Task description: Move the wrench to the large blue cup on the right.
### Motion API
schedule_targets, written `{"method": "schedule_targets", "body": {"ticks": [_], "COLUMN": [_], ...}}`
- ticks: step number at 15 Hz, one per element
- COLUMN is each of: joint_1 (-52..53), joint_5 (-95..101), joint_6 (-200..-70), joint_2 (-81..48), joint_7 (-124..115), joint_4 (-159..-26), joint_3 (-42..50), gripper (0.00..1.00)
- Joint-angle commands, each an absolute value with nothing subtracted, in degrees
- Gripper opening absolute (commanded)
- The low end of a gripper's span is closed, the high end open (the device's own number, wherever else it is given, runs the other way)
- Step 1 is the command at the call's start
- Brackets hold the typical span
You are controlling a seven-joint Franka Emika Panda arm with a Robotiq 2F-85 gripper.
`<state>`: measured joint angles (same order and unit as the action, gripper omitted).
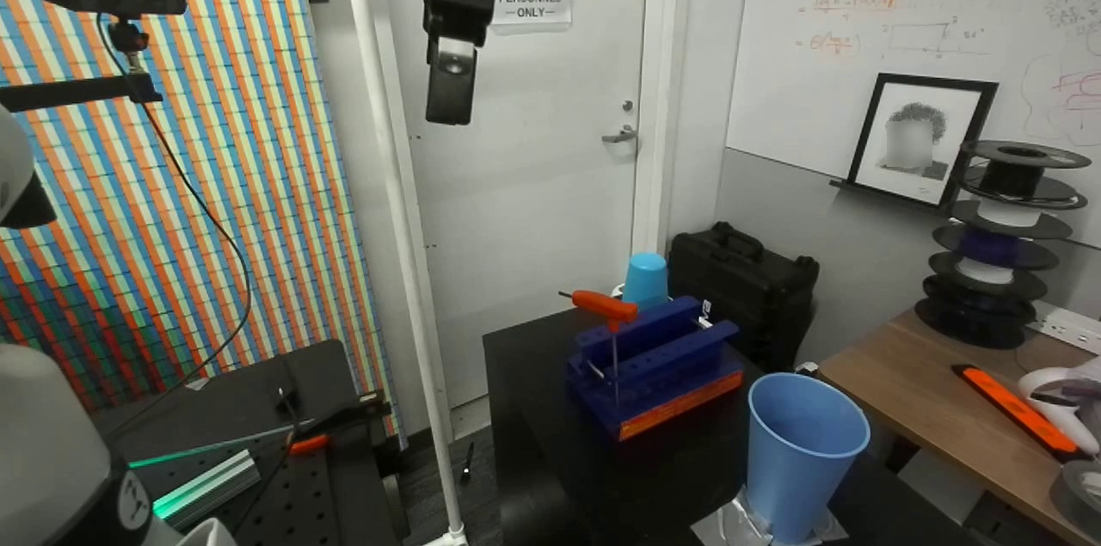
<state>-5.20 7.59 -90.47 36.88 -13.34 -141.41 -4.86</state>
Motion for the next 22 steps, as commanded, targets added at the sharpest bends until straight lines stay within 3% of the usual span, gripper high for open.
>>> {"method": "schedule_targets", "body": {"ticks": [1, 9, 15, 22], "joint_1": [-4.21, -5.21, -7.78, -12.01], "joint_5": [7.57, 6.68, 8.74, 25.33], "joint_6": [-93.09, -122.1, -144.99, -154.44], "joint_2": [37.16, 34.39, 22.57, 9.43], "joint_7": [-14.34, -24.64, -41.07, -62.69], "joint_4": [-141.8, -146.69, -149.59, -148.91], "joint_3": [-4.35, -6.94, -13.4, -16.92], "gripper": [1.0, 1.0, 1.0, 1.0]}}
